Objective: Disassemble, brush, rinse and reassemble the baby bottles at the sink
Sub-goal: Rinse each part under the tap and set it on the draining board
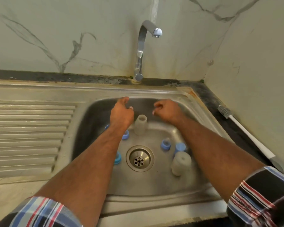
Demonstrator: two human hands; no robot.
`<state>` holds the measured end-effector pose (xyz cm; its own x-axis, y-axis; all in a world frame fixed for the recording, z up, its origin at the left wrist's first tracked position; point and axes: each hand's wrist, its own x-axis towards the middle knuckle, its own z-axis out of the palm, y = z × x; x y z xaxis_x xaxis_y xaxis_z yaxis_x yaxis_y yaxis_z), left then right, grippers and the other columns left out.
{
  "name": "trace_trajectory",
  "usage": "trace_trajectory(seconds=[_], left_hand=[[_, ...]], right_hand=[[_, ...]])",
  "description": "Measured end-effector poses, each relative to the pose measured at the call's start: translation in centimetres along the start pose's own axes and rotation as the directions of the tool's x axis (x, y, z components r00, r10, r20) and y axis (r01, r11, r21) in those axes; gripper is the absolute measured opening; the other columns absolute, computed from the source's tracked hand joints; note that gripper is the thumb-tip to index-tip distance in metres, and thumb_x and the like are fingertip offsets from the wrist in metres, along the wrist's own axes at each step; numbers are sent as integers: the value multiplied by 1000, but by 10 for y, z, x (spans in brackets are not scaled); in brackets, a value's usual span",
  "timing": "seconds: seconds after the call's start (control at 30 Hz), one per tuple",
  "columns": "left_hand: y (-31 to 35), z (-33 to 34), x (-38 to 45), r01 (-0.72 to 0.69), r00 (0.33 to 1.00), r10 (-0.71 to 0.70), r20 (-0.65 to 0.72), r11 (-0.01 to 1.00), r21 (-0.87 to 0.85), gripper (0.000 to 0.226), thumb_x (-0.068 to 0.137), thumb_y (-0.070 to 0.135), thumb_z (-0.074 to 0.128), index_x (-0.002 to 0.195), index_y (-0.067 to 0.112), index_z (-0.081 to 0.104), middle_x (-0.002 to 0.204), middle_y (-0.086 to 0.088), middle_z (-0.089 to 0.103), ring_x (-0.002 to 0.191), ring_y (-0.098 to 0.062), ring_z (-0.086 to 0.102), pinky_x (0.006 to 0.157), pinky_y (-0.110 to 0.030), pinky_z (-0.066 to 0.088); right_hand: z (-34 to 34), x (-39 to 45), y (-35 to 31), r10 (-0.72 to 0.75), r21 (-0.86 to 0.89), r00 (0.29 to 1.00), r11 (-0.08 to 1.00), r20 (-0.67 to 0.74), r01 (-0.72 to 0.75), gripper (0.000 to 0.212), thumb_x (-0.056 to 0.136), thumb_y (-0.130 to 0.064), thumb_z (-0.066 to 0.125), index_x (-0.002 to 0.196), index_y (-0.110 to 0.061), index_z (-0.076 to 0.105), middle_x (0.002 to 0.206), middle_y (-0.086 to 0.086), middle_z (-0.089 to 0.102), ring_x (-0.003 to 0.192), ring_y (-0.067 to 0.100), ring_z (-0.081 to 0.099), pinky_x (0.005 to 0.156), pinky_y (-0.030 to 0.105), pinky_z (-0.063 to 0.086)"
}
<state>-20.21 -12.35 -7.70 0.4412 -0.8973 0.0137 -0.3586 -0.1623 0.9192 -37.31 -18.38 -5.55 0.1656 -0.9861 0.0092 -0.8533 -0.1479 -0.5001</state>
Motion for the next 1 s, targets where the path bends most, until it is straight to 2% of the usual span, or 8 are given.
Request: trace_trajectory(seconds=[0.1, 0.23, 0.4, 0.5, 0.7, 0.8, 0.9, 1.0], left_hand=[[2, -5, 8, -3, 1000, 2, -8, 996, -90, 53, 101, 12, 55, 150, 29, 46, 150, 2, 53, 117, -21, 63, 97, -40, 56], [-1, -7, 15, 8, 1000, -9, -6, 990, -144, 55, 102, 6, 50, 153, 26, 44, 154, 6, 49, 124, -11, 56, 95, -22, 45], [-4, -5, 21, 34, 999, -35, -3, 982, -187, 56, 100, 3, 47, 153, 24, 44, 154, 6, 49, 138, -14, 48, 100, -20, 38], [-4, -2, 22, 22, 1000, -22, 4, 979, -203, 56, 100, 2, 46, 152, 23, 45, 154, 6, 49, 138, -14, 49, 103, -23, 40], [-5, -3, 22, 9, 1000, -6, 16, 981, -196, 59, 100, 0, 45, 153, 24, 43, 156, 6, 47, 121, -4, 51, 86, -16, 43], [-3, -4, 20, 18, 1000, -16, 10, 981, -195, 58, 100, 1, 46, 153, 24, 43, 155, 5, 48, 129, -12, 53, 93, -23, 47], [-4, -5, 21, 33, 999, -33, 2, 978, -208, 55, 100, 4, 48, 151, 25, 46, 152, 5, 51, 129, -13, 55, 103, -30, 49], [-5, -2, 22, 40, 999, -35, 28, 980, -195, 51, 101, 6, 50, 149, 25, 49, 143, 4, 58, 98, 1, 58, 78, -12, 44]], right_hand=[[-11, 18, -43, -29, 219, 982, 973, -186, 71, 56, 89, -19, 68, 143, -16, 54, 139, 3, 61, 127, 20, 57, 109, 30, 42], [-11, 31, -89, -176, 131, 963, 970, -206, 205, 70, 95, -14, 62, 156, -11, 28, 159, 5, 36, 144, 20, 36, 116, 25, 25], [-2, 43, -99, -188, 120, 965, 970, -185, 212, 80, 93, -6, 60, 160, -16, 18, 155, 6, 42, 136, 23, 45, 106, 25, 36], [5, 47, -98, -242, 43, 955, 967, -171, 252, 84, 89, -1, 60, 159, -17, 19, 153, 10, 43, 135, 27, 46, 111, 33, 40], [13, 53, -91, -274, -123, 962, 954, 11, 273, 93, 88, 1, 58, 161, -27, 6, 168, -3, 6, 154, 27, 11, 124, 47, 19], [6, 44, -89, -274, -27, 953, 962, -126, 273, 77, 90, 1, 56, 157, -24, 26, 162, -2, 30, 144, 25, 33, 114, 38, 34], [7, 27, -75, -53, 133, 940, 986, -336, 103, 35, 92, -6, 56, 124, -17, 64, 124, 4, 66, 109, 19, 60, 88, 30, 47], [25, 13, -57, -12, -137, 993, 990, 115, 28, 26, 89, -19, 70, 115, -18, 69, 117, 6, 69, 104, 23, 64, 92, 37, 53]])
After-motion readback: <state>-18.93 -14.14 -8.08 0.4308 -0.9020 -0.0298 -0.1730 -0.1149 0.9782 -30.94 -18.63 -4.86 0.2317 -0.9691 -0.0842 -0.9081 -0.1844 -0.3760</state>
